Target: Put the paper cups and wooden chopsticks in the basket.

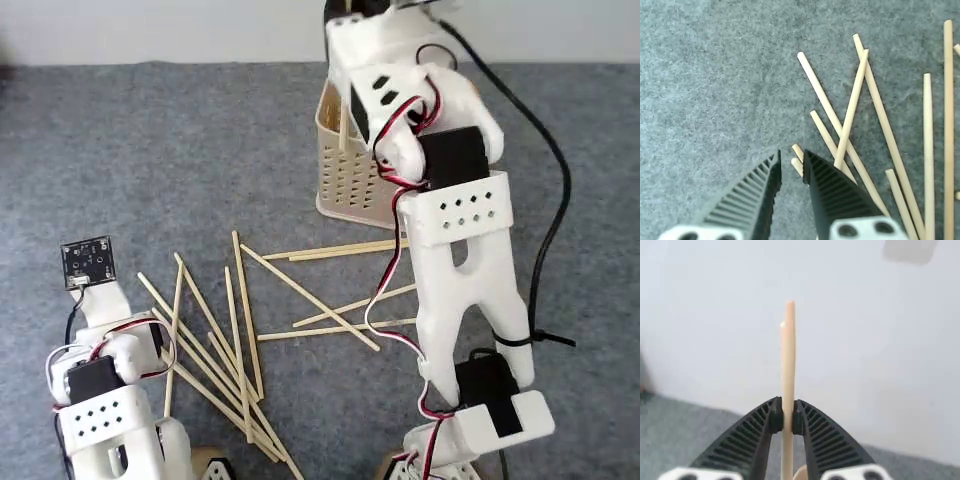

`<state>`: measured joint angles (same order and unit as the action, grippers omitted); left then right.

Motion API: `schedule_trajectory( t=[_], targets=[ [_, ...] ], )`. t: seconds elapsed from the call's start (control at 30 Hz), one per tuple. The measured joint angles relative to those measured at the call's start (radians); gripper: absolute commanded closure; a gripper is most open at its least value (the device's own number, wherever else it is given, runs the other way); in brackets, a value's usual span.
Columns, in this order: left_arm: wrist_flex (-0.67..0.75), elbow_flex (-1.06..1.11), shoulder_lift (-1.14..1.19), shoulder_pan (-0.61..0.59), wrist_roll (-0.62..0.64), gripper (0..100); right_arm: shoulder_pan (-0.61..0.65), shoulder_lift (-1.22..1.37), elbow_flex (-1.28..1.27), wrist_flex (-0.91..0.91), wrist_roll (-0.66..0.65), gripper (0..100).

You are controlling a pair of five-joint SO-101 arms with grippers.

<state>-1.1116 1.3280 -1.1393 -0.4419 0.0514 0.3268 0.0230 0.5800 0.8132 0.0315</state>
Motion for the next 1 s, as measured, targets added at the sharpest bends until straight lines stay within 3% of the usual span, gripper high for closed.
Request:
schedule_trajectory(
  t=[0.23,0.43,0.67,1.0],
  targets=[
    [0.000,0.000,0.000,0.000,0.000,93,-0.028,0.025,0.002,-0.137,0.008,99.1],
    [0.000,0.000,0.000,0.000,0.000,93,-0.083,0.147,0.002,-0.150,0.008,98.9],
    [0.000,0.000,0.000,0.000,0.000,93,-0.080,0.195,0.002,-0.012,0.008,82.7],
    [0.015,0.015,0.000,0.000,0.000,93,-0.005,0.084,0.002,0.206,0.008,90.0]
  ],
)
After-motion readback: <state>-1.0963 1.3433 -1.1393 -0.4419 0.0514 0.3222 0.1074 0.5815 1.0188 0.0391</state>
